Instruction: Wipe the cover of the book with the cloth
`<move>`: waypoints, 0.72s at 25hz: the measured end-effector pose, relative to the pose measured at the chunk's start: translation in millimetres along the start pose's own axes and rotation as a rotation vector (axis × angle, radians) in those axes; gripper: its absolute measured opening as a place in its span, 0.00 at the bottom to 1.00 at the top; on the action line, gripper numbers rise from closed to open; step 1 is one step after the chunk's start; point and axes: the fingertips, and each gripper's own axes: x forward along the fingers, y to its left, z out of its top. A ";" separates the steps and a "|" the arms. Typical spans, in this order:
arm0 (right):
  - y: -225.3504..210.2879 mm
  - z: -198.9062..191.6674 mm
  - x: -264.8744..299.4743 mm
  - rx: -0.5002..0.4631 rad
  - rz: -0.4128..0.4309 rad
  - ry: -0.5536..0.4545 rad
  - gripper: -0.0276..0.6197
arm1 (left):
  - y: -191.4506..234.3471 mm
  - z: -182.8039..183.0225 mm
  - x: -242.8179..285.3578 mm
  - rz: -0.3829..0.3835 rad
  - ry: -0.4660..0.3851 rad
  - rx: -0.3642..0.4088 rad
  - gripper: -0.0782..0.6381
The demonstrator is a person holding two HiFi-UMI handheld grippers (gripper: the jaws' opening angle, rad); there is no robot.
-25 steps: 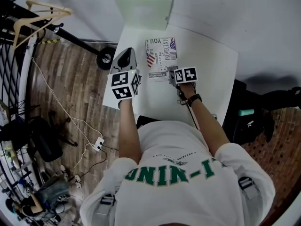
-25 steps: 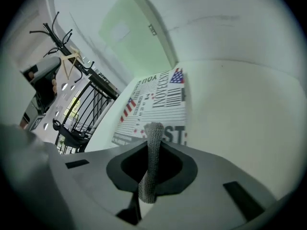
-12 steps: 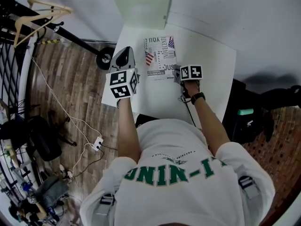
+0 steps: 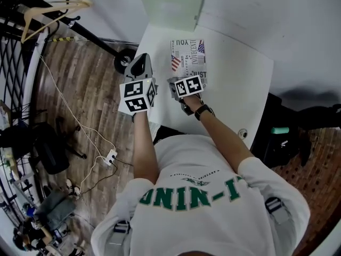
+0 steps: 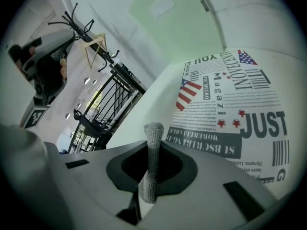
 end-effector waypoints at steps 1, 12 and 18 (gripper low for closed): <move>-1.4 -0.1 0.2 0.004 -0.009 -0.012 0.09 | 1.9 -1.1 -1.3 0.002 0.002 -0.001 0.13; -88.6 -11.9 -77.0 0.124 -0.163 -0.173 0.09 | -23.8 -3.3 6.3 -0.067 0.011 0.011 0.13; -136.7 -23.2 -118.6 0.253 -0.222 -0.239 0.09 | -50.7 0.4 14.0 -0.121 0.013 0.035 0.13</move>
